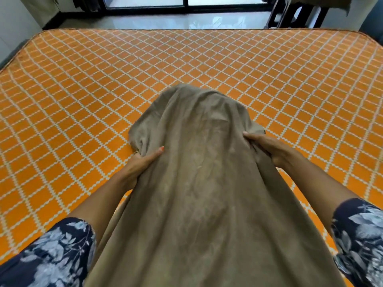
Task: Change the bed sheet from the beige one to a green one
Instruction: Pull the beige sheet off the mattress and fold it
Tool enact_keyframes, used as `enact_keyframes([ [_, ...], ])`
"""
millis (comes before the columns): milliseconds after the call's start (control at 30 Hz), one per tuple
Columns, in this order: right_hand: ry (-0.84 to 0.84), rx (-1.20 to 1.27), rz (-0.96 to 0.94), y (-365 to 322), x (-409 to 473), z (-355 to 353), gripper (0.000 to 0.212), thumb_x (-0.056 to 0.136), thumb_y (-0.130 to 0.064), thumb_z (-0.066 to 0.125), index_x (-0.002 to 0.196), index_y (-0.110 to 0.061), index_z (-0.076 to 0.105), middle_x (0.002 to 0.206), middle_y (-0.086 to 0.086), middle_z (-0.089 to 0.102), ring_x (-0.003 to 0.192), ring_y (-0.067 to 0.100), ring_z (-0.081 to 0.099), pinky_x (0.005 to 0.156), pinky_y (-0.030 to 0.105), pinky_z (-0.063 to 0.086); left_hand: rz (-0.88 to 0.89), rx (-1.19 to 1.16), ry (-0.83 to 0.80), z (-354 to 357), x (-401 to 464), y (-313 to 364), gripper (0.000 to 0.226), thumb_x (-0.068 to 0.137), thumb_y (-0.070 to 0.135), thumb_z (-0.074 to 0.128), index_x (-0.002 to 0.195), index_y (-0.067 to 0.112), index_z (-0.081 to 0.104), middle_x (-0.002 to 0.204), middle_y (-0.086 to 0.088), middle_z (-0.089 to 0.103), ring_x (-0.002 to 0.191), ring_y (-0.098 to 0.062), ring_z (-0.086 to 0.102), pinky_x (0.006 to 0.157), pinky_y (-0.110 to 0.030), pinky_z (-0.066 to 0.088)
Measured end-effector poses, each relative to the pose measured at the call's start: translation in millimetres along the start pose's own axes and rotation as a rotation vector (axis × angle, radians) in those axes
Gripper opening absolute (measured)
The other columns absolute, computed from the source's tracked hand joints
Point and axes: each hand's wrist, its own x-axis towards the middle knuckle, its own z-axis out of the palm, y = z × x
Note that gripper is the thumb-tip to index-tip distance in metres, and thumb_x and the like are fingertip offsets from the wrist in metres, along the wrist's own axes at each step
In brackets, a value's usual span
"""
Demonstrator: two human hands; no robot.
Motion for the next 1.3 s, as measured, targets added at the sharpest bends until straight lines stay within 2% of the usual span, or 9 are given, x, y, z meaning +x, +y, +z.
enact_keyframes([
  [300,0.224,0.016,-0.761,20.5,-153.8,-1.2,0.02,0.09,-0.009,0.057,0.098,-0.023,0.069,0.089,-0.017,0.072,0.088,-0.002,0.065,0.082,0.016,0.051,0.476,0.125,0.111,-31.3,-126.3,1.0,0.019,0.084,0.016,0.069,0.103,0.02,0.07,0.103,0.007,0.073,0.095,-0.005,0.067,0.083,-0.027,0.053],
  [467,0.057,-0.453,-0.556,122.2,-256.9,-31.8,0.06,0.09,0.003,0.059,0.07,-0.054,0.069,0.089,-0.007,0.071,0.081,-0.019,0.061,0.102,0.033,0.045,0.321,0.372,-0.116,-78.2,-229.1,-73.8,0.021,0.067,0.017,0.078,0.083,0.031,0.078,0.087,0.011,0.074,0.082,0.005,0.064,0.073,-0.01,0.048],
  [567,-0.291,-1.271,-0.499,183.6,-280.6,-30.6,0.038,0.082,-0.024,0.064,0.118,-0.034,0.058,0.136,-0.014,0.048,0.117,-0.003,0.05,0.103,0.006,0.029,0.108,0.954,-0.409,-100.0,-246.3,-142.3,0.056,0.059,0.058,0.058,0.111,0.038,0.068,0.127,0.007,0.06,0.121,-0.007,0.05,0.097,-0.01,0.034],
  [633,-0.537,-1.525,-0.154,210.9,-288.9,-26.7,0.043,0.085,-0.024,0.052,0.126,-0.017,0.057,0.143,0.001,0.044,0.125,0.018,0.047,0.105,0.022,0.034,-0.011,1.07,-0.425,-101.7,-243.8,-168.3,0.089,0.055,0.067,0.045,0.121,0.011,0.061,0.133,-0.002,0.05,0.125,-0.013,0.047,0.097,-0.014,0.034],
  [700,-0.485,-1.541,-0.142,215.4,-289.4,-19.3,0.039,0.079,-0.031,0.046,0.11,-0.013,0.063,0.129,0.007,0.056,0.115,0.024,0.054,0.093,0.031,0.044,-0.003,1.056,-0.238,-86.7,-238.5,-164.0,0.062,0.071,0.053,0.05,0.101,0.002,0.067,0.108,-0.012,0.066,0.103,-0.024,0.062,0.08,-0.028,0.044],
  [867,0.077,-1.769,-0.045,169.4,-293.6,2.5,0.011,0.093,-0.023,0.048,0.104,-0.022,0.046,0.121,0.008,0.055,0.111,0.028,0.056,0.077,0.034,0.043,0.4,0.93,0.195,-39.5,-214.3,-114.2,0.03,0.089,0.014,0.045,0.115,0.01,0.059,0.113,-0.012,0.061,0.109,-0.032,0.057,0.089,-0.041,0.045],
  [967,0.372,-1.137,-0.455,137.1,-297.7,22.4,0.045,0.095,-0.023,0.048,0.139,-0.019,0.039,0.139,0.006,0.045,0.118,0.03,0.052,0.091,0.037,0.044,0.651,0.468,0.225,2.1,-234.6,-56.3,0.039,0.098,0.013,0.044,0.137,0.011,0.043,0.135,-0.003,0.047,0.121,-0.007,0.043,0.103,-0.016,0.031],
  [1100,-0.088,-0.941,-0.558,109.8,-293.4,53.4,0.063,0.086,-0.048,0.06,0.141,-0.033,0.034,0.12,0.0,0.06,0.112,0.015,0.056,0.095,0.032,0.043,0.775,1.017,-0.411,25.9,-249.1,-20.5,0.062,0.088,0.062,0.046,0.136,0.024,0.047,0.127,0.002,0.058,0.117,-0.013,0.052,0.1,-0.028,0.038],
  [1300,-0.121,-1.584,-0.766,116.8,-333.1,82.8,0.009,0.091,-0.017,0.052,0.097,-0.018,0.059,0.091,0.001,0.063,0.092,0.024,0.055,0.077,0.033,0.028,1.38,1.401,-0.337,19.3,-297.3,-46.4,0.02,0.088,0.033,0.055,0.103,0.021,0.053,0.089,0.001,0.061,0.079,-0.021,0.059,0.08,-0.036,0.043],
])
